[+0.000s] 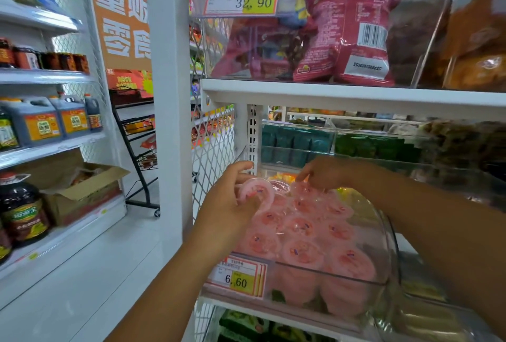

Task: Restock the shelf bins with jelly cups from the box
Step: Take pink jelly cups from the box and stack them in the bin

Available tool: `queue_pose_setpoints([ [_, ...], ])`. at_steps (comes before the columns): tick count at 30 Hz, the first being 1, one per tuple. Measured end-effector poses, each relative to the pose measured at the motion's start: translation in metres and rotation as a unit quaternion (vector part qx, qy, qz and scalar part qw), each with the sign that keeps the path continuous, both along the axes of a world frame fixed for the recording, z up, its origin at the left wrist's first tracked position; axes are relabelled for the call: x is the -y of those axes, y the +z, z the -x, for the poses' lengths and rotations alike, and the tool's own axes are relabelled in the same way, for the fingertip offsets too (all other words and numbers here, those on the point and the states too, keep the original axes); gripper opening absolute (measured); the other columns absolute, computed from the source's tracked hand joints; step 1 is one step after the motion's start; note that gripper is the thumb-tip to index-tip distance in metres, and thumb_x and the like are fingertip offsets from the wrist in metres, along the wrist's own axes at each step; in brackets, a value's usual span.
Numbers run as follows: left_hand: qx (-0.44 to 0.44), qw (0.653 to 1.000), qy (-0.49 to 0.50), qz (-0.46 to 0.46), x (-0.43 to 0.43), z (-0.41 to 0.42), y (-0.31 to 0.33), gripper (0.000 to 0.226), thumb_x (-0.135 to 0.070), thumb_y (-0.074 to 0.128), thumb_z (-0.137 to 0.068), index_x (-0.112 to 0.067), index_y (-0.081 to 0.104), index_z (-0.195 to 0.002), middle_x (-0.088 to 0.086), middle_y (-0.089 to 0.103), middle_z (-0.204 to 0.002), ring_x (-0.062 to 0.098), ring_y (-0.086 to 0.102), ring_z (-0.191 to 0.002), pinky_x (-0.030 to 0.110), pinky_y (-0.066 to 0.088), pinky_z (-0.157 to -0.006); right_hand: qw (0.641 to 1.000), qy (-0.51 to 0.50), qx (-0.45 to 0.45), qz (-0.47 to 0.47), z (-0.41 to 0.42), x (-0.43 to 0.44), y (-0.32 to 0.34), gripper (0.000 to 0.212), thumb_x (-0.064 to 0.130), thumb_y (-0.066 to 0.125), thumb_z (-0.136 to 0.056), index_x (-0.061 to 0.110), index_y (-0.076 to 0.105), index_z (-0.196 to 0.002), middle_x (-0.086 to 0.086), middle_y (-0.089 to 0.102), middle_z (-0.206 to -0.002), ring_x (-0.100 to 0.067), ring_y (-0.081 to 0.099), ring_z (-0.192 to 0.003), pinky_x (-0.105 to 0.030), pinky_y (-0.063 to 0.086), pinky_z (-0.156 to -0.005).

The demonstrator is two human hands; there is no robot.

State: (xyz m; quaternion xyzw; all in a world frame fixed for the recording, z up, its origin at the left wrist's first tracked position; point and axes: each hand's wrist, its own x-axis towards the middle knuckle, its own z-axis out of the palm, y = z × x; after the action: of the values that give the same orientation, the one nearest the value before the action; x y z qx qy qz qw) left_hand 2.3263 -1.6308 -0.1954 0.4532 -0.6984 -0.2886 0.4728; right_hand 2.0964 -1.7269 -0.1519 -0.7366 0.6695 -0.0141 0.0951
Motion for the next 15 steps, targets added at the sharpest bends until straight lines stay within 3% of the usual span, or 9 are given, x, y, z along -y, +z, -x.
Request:
queue_pose_setpoints([
  [2,-0.004,1.0,0.0,-0.011,0.0,0.001,0.001,0.049,-0.022,0.067,-0.09,-0.04,0.043,-0.129,-0.018,0.06,-0.111,-0.005,0.059,-0.094,0.013,0.047,-0.069,1.0,0.001,-0.004,0.002,-0.001,-0.003,0.001,0.039,0.008,0.053,-0.095,0.025,0.06,-0.13,-0.006,0.057,-0.135,-0.022,0.063,-0.107,-0.032,0.051,-0.091],
  [5,-0.008,1.0,0.005,-0.021,-0.001,0.002,0.001,0.051,-0.018,0.067,-0.089,-0.041,0.044,-0.128,-0.017,0.06,-0.107,-0.002,0.06,-0.092,0.011,0.044,-0.065,0.996,0.038,0.004,0.081,-0.006,-0.013,0.011,0.037,0.015,0.049,-0.098,0.02,0.056,-0.134,-0.004,0.05,-0.143,-0.021,0.05,-0.126,-0.03,0.039,-0.103],
  [7,-0.001,1.0,0.008,-0.027,0.0,0.001,0.001,0.053,-0.016,0.065,-0.088,-0.042,0.042,-0.129,-0.017,0.06,-0.106,-0.001,0.06,-0.092,0.015,0.044,-0.065,0.984,0.058,0.161,0.05,-0.016,-0.031,0.024,0.033,0.014,0.052,-0.097,0.02,0.059,-0.13,-0.002,0.06,-0.131,-0.019,0.059,-0.116,-0.028,0.046,-0.097],
  [9,-0.007,0.999,0.005,-0.03,0.001,0.0,0.0,0.058,-0.016,0.065,-0.087,-0.042,0.04,-0.132,-0.015,0.061,-0.107,0.0,0.061,-0.093,0.018,0.045,-0.068,0.944,0.1,0.309,-0.058,-0.027,-0.054,0.035,0.033,0.007,0.061,-0.091,0.018,0.063,-0.123,-0.001,0.067,-0.119,-0.016,0.066,-0.104,-0.024,0.055,-0.086],
  [12,-0.021,0.999,-0.006,-0.028,0.005,0.0,-0.002,0.062,-0.017,0.069,-0.086,-0.041,0.038,-0.134,-0.013,0.062,-0.11,0.003,0.064,-0.096,0.021,0.05,-0.072,0.937,0.15,0.306,-0.08,-0.043,-0.075,0.035,0.035,0.002,0.072,-0.081,0.014,0.068,-0.114,-0.001,0.071,-0.108,-0.008,0.069,-0.091,-0.013,0.052,-0.07],
  [15,-0.015,0.999,-0.021,-0.024,0.006,0.002,-0.004,0.068,-0.023,0.074,-0.084,-0.041,0.036,-0.137,-0.014,0.062,-0.116,0.004,0.064,-0.101,0.028,0.054,-0.083,0.945,0.125,0.304,-0.003,-0.049,-0.077,0.03,0.02,0.008,0.073,-0.082,0.012,0.072,-0.101,-0.001,0.074,-0.095,-0.012,0.071,-0.082,-0.017,0.056,-0.071],
])
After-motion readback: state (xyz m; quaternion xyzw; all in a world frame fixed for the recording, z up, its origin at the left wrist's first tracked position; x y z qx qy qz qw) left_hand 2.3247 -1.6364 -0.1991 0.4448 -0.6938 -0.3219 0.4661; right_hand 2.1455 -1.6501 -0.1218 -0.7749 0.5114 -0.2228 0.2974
